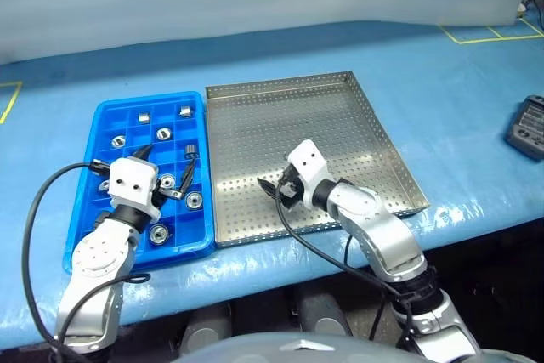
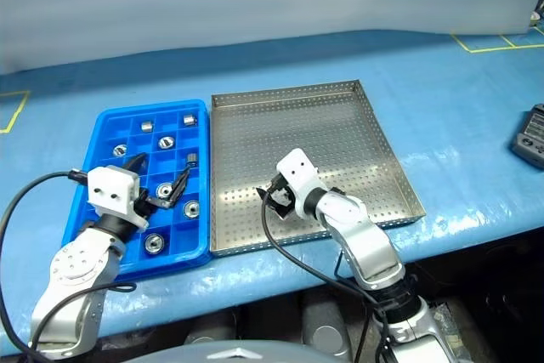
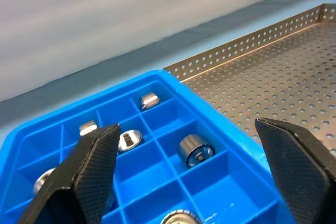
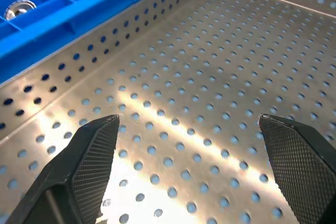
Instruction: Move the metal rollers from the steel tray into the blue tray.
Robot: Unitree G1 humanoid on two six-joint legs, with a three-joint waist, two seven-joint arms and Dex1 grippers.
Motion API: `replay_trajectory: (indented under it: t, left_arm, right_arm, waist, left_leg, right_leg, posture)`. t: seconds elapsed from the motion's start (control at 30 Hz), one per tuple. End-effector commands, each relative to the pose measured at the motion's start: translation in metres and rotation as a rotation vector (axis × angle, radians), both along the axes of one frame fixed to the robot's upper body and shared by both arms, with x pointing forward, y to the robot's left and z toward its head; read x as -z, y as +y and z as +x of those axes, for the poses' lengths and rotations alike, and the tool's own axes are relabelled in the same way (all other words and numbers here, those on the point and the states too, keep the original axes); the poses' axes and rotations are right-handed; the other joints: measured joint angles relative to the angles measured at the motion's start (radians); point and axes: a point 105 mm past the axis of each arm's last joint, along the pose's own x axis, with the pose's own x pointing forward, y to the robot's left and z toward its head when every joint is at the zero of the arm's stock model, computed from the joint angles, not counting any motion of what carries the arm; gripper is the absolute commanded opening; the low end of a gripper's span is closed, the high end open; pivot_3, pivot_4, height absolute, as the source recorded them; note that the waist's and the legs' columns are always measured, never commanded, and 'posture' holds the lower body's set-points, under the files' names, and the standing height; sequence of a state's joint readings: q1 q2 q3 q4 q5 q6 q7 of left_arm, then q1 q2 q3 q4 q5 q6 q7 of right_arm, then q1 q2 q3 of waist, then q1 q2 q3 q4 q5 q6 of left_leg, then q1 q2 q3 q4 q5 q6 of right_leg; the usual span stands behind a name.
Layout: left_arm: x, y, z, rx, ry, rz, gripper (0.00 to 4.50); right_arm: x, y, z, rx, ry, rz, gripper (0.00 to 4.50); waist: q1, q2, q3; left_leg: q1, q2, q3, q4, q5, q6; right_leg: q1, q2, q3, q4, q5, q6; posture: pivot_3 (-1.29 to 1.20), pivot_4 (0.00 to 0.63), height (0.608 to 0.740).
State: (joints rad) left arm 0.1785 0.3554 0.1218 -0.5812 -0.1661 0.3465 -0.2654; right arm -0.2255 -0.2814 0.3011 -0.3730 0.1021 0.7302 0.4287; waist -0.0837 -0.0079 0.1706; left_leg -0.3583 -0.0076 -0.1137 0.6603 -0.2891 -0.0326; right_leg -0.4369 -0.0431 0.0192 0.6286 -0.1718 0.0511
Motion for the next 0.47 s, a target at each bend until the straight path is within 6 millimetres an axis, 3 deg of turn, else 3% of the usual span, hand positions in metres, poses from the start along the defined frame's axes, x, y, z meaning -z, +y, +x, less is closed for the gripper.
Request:
replay_trajectory:
  t: [0.03,0.23,0.47]
  left_arm:
    - [-0.004,-0.006,0.003,0.021,-0.012,-0.002,4.5]
    - [0.003,-0.017,0.003,0.063,0.013,-0.008,4.5]
    - [0.011,-0.027,-0.001,0.084,0.038,-0.037,4.5]
  right_arm:
    - [-0.016,-0.005,-0.004,0.012,-0.08,0.024,4.49]
    - [-0.015,-0.015,-0.003,0.067,-0.104,0.019,4.49]
    - [-0.016,-0.013,-0.002,0.069,-0.114,0.032,4.49]
  waist:
    - [-0.003,0.0,0.0]
    - [-0.004,0.0,0.0]
    - [-0.004,0.0,0.0]
  left_leg:
    - [0.001,0.0,0.0,0.0,0.0,0.0]
    - [0.007,0.0,0.0,0.0,0.0,0.0]
    - [0.009,0.0,0.001,0.0,0.0,0.0]
  right_leg:
    - [0.0,0.0,0.0,0.0,0.0,0.0]
    - [0.008,0.0,0.001,0.0,-0.002,-0.003]
    - [0.008,0.001,0.002,0.0,-0.002,-0.003]
  posture:
    - [-0.11,0.15,0.74]
    - [-0.12,0.15,0.74]
    - [-0.1,0.15,0.74]
